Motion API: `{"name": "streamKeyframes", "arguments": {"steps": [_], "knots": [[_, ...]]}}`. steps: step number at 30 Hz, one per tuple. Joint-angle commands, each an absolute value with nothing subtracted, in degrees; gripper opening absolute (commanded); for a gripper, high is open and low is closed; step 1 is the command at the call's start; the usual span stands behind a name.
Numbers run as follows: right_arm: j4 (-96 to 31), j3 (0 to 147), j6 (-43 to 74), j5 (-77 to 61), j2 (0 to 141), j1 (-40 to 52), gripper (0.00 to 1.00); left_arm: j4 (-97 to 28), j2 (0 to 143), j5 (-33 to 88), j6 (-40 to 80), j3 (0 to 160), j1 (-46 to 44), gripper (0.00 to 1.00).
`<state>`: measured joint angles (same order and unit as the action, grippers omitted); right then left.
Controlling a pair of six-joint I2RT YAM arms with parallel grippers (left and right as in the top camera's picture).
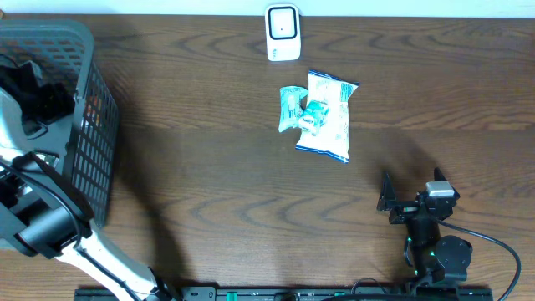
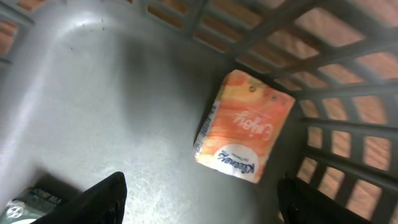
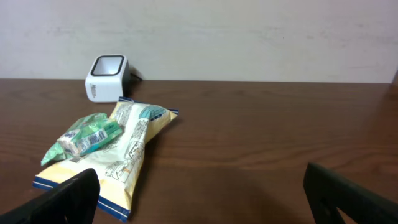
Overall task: Scan the item barcode
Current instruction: 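Reach the left gripper into the basket and grasp the orange tissue box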
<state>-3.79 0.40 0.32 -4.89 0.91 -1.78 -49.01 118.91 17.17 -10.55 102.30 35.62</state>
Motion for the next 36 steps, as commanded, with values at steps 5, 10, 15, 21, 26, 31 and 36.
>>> {"name": "streamKeyframes", "arguments": {"steps": [5, 10, 15, 21, 26, 31, 36], "knots": [[-4.03, 0.32, -0.49, -4.64, 0.75, -1.45, 0.99, -48.14, 121.25, 20.99, -11.42, 102.54, 35.59, 0.77], [-4.03, 0.32, -0.49, -4.64, 0.75, -1.45, 0.99, -47.59, 123.24, 21.65, -11.38, 102.54, 35.53, 0.77], [-4.03, 0.32, -0.49, -4.64, 0.75, -1.45, 0.99, -47.11, 125.97, 21.58, -11.38, 102.54, 35.53, 0.77], [-4.03, 0.32, -0.49, -4.64, 0.75, -1.45, 0.99, -47.05, 128.14, 22.48, -11.35, 102.54, 35.09, 0.77], [-4.03, 0.32, -0.49, -4.64, 0.75, -1.45, 0.99, -46.54, 129.14, 26.48, -11.35, 102.54, 34.65, 0.77], [-4.03, 0.32, -0.49, -4.64, 0.75, -1.45, 0.99, -46.15, 129.14, 26.35, -11.35, 102.54, 34.52, 0.69], [-4.03, 0.32, -0.49, -4.64, 0.75, -1.45, 0.99, -46.61, 129.14, 26.39, -11.31, 102.54, 34.57, 0.38]]}}
